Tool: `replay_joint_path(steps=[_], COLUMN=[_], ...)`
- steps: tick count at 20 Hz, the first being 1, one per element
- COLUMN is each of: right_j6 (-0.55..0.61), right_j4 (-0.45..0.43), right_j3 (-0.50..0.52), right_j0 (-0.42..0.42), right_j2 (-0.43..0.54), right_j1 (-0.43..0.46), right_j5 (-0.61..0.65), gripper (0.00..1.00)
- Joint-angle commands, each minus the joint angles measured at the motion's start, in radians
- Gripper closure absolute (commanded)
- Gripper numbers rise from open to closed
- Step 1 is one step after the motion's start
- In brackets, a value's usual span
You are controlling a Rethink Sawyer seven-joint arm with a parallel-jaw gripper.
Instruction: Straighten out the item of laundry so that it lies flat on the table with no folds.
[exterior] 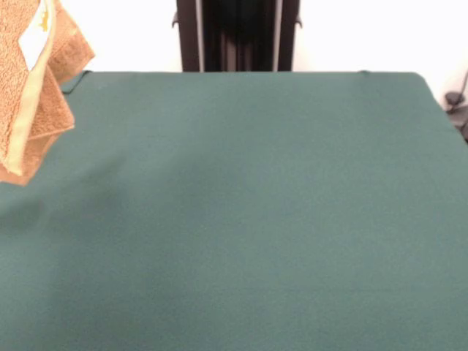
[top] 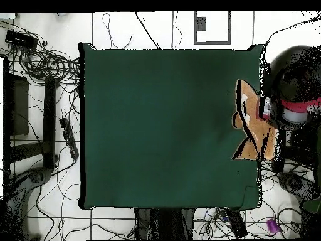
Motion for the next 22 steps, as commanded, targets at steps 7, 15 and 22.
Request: replay_joint_path(steps=[7, 15, 22], right_j6=[-0.118, 0.009, 0.095], right_j4=[-0.054, -0.078, -0.086], right_j3=[-0.048, -0.059, -0.095], right_j0=[0.061, 0.081, 0.098], right_j2=[0.069, 0.029, 0.005], right_j1=[0.028, 0.052, 0.077], right_j5=[0.064, 0.035, 0.045], gripper=[1.0, 1.0, 1.0])
